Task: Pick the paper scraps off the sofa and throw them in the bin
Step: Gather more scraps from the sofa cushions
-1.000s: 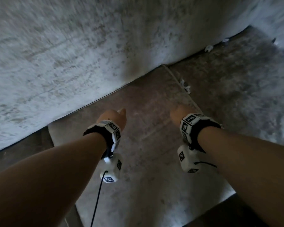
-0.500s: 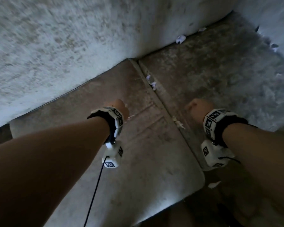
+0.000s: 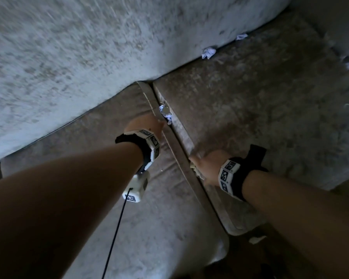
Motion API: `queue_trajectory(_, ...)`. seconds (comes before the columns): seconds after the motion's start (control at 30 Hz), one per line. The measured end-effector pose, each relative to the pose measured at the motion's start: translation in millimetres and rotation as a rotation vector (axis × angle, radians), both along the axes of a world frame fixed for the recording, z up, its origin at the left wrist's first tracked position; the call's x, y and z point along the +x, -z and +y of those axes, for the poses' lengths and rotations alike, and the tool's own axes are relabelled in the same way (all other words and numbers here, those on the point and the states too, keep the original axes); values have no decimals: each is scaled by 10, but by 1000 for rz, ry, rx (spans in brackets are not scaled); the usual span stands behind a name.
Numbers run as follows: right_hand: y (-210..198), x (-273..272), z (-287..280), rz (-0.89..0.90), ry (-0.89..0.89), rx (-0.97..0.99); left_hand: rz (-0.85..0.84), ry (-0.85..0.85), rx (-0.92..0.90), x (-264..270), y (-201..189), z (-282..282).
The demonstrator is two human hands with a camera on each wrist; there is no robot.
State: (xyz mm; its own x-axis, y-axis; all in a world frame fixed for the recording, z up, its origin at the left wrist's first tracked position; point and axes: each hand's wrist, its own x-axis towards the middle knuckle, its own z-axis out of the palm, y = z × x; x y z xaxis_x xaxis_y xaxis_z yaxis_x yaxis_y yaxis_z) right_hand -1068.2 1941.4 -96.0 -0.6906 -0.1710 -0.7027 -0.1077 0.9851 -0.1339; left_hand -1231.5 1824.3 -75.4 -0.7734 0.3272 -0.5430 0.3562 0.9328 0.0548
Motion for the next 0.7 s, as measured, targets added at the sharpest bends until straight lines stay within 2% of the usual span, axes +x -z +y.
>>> queue_trajectory(0.1, 116, -90, -39, 0, -98, 19, -50, 23, -8, -104, 206, 112)
queue_trajectory(0.2, 249, -164, -110, -6, -149, 10, -108, -78, 7, -239, 427, 212)
queue_trajectory(0.27, 405, -170, -151, 1, -173, -3, -126, -80, -34, -302, 523, 320)
queue_trajectory(0.4, 619, -192, -142, -27, -141, -59, -129, 61, -159, -391, 720, 543)
queue_trajectory(0.53, 608, -284, -53, -77, -134, -100, -99, 384, -275, -528, 815, 701)
queue_trajectory(0.6, 623, -331, -26, -101, -131, -119, -76, 458, -310, -578, 840, 743)
queue_trajectory(0.7, 692, -372, 31, -87, -115, -189, -76, 304, -266, -595, 953, 776)
